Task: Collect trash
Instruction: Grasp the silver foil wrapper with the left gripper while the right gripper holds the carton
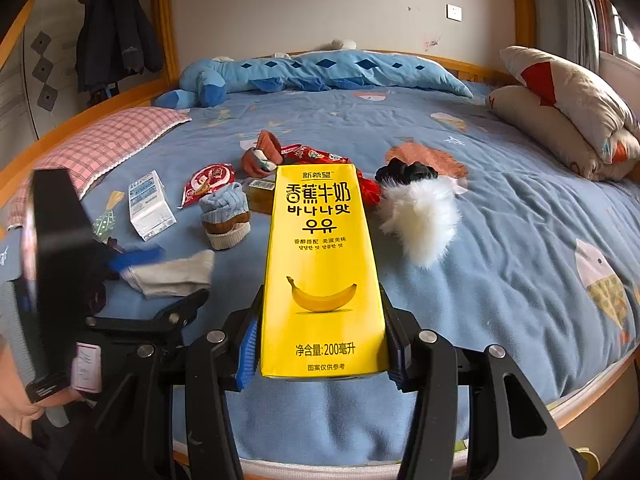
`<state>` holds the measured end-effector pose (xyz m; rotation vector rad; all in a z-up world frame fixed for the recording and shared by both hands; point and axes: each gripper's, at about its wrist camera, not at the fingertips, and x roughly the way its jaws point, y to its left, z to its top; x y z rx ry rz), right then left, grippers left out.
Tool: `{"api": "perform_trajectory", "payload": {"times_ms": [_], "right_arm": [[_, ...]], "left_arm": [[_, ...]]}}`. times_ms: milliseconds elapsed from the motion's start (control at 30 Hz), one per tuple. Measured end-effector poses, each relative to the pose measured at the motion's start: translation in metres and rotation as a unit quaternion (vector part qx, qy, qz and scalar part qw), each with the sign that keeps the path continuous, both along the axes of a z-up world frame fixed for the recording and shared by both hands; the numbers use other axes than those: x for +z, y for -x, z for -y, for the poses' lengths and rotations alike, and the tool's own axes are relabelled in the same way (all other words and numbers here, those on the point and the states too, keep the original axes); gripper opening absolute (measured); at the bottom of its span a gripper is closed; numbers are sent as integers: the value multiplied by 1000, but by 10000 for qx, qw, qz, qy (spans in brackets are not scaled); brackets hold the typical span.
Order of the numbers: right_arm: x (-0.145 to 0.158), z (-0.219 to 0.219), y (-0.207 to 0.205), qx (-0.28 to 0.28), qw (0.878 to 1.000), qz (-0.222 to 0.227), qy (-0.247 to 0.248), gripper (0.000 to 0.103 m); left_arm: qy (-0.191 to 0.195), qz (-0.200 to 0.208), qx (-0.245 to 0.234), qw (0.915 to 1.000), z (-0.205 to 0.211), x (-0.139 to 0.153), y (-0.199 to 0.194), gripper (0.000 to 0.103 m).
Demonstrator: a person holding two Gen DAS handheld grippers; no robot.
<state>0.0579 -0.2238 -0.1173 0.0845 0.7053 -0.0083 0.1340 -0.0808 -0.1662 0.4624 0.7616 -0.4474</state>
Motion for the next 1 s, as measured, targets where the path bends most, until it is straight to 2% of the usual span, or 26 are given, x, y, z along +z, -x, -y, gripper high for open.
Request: {"api": "perform_trajectory", "payload": {"times_ms": [100, 200, 267, 367, 467, 633, 767, 1000], "right_arm": [[2, 2, 2, -12, 10000, 27, -14, 49], [4, 3, 3, -8, 10000, 47, -12, 49], [5, 2, 5, 3, 10000, 63, -13, 49], [6, 2, 10, 20, 10000, 91, -3, 49], [11, 4, 18, 31, 9999, 138, -3, 49], [24, 15, 44, -66, 9995, 296, 52, 49], [37, 34, 75, -287, 9986, 443, 41, 49], [58, 85, 156, -1051, 9921, 640, 235, 49]], "left_arm": [[281, -211, 22, 9994, -6, 3, -1, 31], [476, -264, -6, 9985, -11, 8, 2, 24], [762, -373, 13, 9964, -18, 13, 4, 22], [934, -331, 75, 9950, -20, 19, 8, 20], [1271, -204, -20, 9917, -21, 39, 23, 20], [1605, -31, -315, 9865, -6, 69, 51, 20], [1785, -71, -685, 9815, 21, 84, 70, 20], [1944, -378, -1514, 9684, 100, 92, 112, 20]]}}
